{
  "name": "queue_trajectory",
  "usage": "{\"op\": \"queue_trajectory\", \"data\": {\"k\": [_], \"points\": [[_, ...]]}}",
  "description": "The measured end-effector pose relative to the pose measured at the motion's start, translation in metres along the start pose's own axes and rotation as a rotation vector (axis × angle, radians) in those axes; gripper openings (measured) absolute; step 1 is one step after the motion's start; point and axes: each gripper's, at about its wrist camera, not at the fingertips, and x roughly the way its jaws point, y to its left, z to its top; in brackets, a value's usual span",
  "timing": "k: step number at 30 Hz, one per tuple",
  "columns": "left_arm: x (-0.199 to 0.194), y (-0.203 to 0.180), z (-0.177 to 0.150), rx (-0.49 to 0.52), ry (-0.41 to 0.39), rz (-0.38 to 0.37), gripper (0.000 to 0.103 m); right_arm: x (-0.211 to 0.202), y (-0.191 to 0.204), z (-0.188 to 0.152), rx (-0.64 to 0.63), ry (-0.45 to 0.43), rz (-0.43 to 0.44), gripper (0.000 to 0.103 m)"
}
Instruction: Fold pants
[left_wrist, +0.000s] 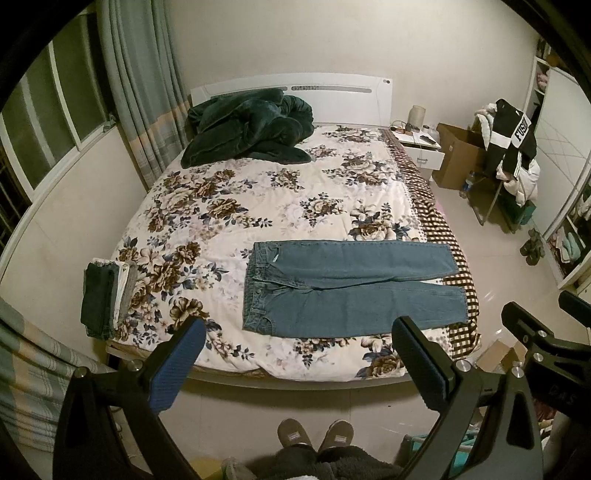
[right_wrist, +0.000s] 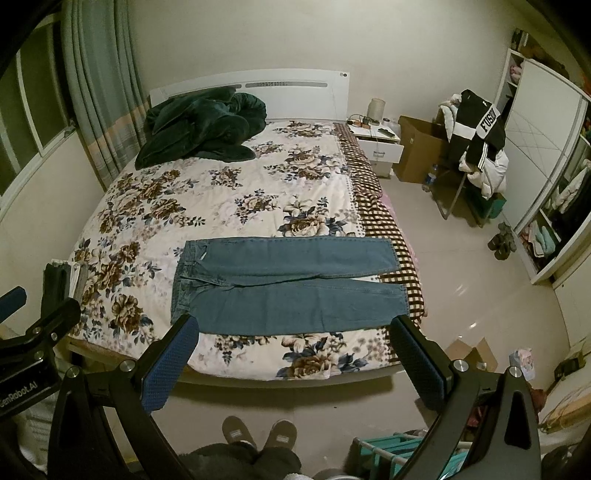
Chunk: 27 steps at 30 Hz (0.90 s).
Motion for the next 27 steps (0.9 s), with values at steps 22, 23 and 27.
{"op": "queue_trajectory", "data": {"k": [22,23,27], "points": [[-0.006,0.002,0.003,-0.001,-0.008,0.001,0.103,-0.005,0.009,-0.001,-0.002,-0.001,0.004,0.103],[-0.006,0.002,0.003,-0.001,-0.008,0.000,0.103,-0.007,0.011,-0.001,-0.003,-0.001,0.006,0.103],[-0.006,0.002,0.004,0.000,-0.008,0.000,0.103,-0.008,0.015,-0.002,-0.006,-0.002,0.007,0.103]]}}
